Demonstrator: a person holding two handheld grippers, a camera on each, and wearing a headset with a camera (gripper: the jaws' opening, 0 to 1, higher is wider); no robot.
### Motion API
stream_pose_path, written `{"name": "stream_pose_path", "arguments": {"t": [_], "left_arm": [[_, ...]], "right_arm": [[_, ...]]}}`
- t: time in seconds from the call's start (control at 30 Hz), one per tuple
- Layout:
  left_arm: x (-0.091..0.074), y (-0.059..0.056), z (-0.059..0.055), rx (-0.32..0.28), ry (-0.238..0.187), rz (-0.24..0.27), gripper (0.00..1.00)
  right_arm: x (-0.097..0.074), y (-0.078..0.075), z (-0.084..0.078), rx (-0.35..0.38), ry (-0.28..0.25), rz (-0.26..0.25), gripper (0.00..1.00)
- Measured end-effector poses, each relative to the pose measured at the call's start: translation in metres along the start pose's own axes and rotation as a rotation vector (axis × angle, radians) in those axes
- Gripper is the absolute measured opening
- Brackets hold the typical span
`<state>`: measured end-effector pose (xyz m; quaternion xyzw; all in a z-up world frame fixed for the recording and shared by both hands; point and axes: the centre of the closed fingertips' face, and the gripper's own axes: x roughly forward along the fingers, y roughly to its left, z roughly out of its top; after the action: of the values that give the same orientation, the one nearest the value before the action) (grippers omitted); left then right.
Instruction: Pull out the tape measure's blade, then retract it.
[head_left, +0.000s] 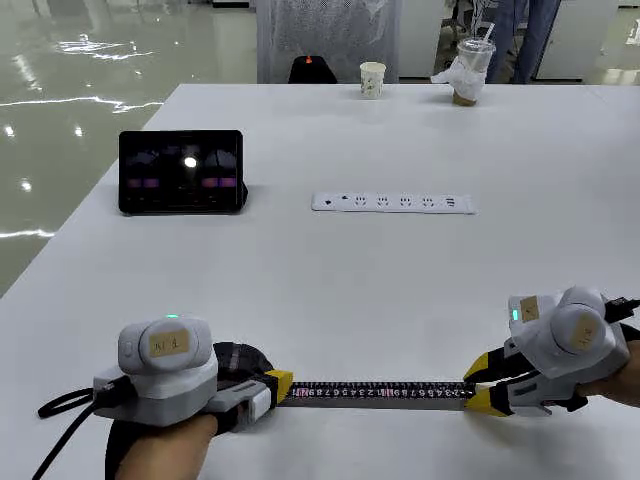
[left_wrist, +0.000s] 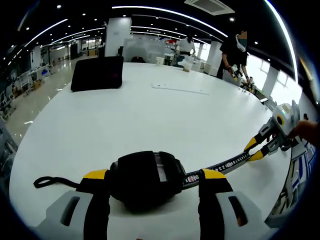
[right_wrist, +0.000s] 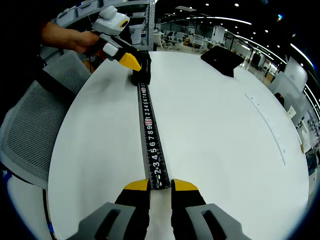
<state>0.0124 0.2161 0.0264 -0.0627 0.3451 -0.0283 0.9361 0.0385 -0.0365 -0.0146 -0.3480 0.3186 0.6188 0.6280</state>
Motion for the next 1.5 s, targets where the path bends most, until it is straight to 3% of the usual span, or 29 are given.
{"name": "stream_pose_path", "arguments": {"t": [0.37, 0.63, 1.07, 1.5], "left_arm": [[0.010, 0.010, -0.001, -0.032, 0.016, 0.035, 0.61], [0.011, 0.010, -0.002, -0.034, 0.019, 0.033, 0.62], [0.012, 0.011, -0.004, -0.018, 0.083, 0.042, 0.57], [0.011, 0.011, -0.004, -0.018, 0.081, 0.033, 0.57]], "right_arm": [[0.000, 0.001, 0.000, -0.029, -0.017, 0.008, 0.12], [0.000, 0.001, 0.001, -0.026, -0.011, 0.015, 0.11], [0.000, 0.002, 0.002, -0.049, -0.004, 0.004, 0.10], [-0.001, 0.002, 0.002, -0.040, -0.003, -0.005, 0.10]]}}
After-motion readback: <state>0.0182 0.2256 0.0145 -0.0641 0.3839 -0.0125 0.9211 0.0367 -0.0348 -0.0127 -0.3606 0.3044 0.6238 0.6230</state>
